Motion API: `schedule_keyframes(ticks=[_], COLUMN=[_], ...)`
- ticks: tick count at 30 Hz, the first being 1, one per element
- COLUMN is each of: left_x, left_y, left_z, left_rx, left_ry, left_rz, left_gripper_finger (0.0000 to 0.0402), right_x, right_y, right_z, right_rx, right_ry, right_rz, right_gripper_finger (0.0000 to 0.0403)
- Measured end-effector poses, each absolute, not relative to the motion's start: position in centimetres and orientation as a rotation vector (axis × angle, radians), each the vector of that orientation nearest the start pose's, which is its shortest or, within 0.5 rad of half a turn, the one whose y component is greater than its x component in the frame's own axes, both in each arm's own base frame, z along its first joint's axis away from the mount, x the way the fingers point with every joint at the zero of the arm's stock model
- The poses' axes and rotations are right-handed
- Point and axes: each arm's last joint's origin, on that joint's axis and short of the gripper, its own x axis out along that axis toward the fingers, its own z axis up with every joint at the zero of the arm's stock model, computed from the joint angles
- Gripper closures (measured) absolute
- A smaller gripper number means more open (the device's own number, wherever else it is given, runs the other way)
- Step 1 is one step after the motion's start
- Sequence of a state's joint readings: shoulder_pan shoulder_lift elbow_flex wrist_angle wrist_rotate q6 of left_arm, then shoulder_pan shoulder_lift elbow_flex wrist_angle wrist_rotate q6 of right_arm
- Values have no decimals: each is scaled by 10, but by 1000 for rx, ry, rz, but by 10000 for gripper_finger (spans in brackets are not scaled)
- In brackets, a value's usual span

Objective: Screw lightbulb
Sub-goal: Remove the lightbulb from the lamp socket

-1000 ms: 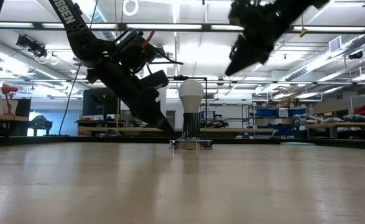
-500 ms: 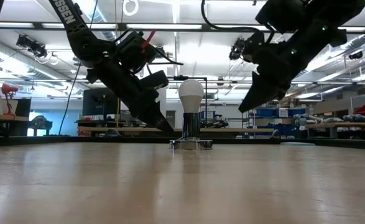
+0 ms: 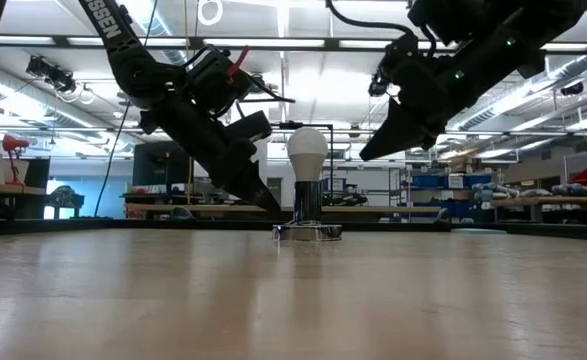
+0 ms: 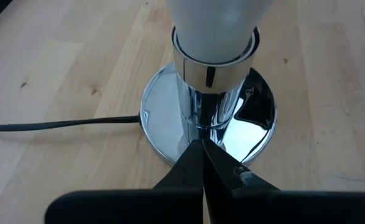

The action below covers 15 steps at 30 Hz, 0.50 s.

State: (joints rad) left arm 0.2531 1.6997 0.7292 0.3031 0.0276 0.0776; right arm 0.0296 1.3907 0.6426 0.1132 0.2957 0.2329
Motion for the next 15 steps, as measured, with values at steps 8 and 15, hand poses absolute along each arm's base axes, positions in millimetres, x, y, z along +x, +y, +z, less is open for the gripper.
schedule_keyframes(ticks=[8,15], left_x=[308,310], left_y=[79,78], left_z=[137,139], left_rx=[-19,-26], left_ry=[668,643], left_rz=[191,159], left_gripper_finger=[401,401], right_x=[275,288], right_y=[-4,-5], right_z=[179,163], right_rx=[74,32], right_ry=[589,584], right_rz=[-331,-306], right_gripper_finger=[399,399])
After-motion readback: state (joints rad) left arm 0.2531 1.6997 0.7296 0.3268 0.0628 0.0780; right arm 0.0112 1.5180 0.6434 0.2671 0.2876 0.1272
